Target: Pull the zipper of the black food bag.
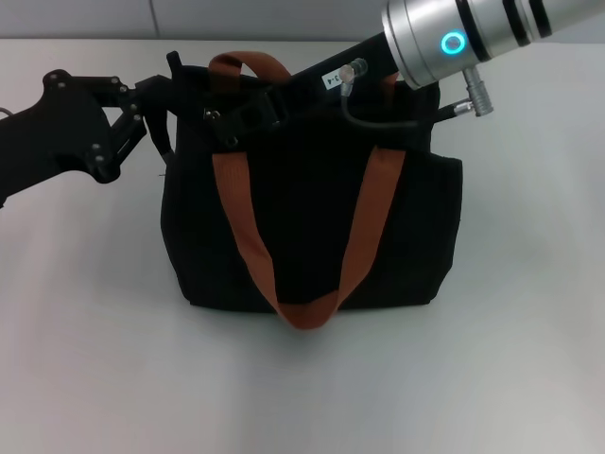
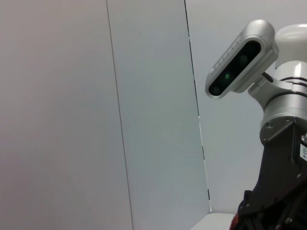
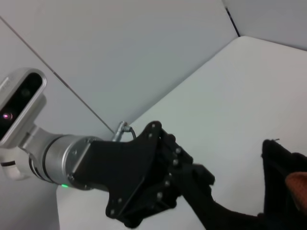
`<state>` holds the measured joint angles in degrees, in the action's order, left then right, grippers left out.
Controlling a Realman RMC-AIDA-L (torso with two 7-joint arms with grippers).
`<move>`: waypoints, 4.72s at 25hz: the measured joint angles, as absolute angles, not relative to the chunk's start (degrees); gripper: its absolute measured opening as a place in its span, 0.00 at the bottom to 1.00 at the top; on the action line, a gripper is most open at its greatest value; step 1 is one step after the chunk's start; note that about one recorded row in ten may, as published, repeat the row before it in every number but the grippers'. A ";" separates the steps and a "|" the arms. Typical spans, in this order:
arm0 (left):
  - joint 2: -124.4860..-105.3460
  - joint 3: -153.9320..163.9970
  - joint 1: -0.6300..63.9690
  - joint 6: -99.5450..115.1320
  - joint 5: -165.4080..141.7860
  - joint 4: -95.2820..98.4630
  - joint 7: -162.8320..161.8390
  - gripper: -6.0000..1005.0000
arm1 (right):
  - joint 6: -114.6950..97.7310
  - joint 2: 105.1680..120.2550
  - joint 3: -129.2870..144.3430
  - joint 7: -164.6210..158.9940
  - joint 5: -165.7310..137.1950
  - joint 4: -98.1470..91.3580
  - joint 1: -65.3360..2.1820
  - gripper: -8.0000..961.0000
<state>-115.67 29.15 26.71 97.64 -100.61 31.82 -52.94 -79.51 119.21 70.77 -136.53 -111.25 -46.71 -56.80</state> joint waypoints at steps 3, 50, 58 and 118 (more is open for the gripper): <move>-115.61 28.87 26.61 97.64 -100.62 31.82 -52.95 0.05 | -80.05 119.23 70.66 -137.32 -111.94 -47.54 -56.47 0.01; -115.55 27.51 26.05 98.81 -100.55 31.82 -53.11 0.06 | -81.14 119.36 69.10 -141.19 -114.77 -53.69 -53.50 0.19; -115.35 27.51 26.10 99.01 -100.55 31.82 -53.24 0.06 | -79.75 119.45 69.39 -141.14 -114.94 -51.21 -55.14 0.25; -115.33 27.24 26.05 100.33 -100.55 31.82 -53.25 0.07 | -76.85 119.26 72.98 -139.34 -112.34 -51.37 -54.37 0.25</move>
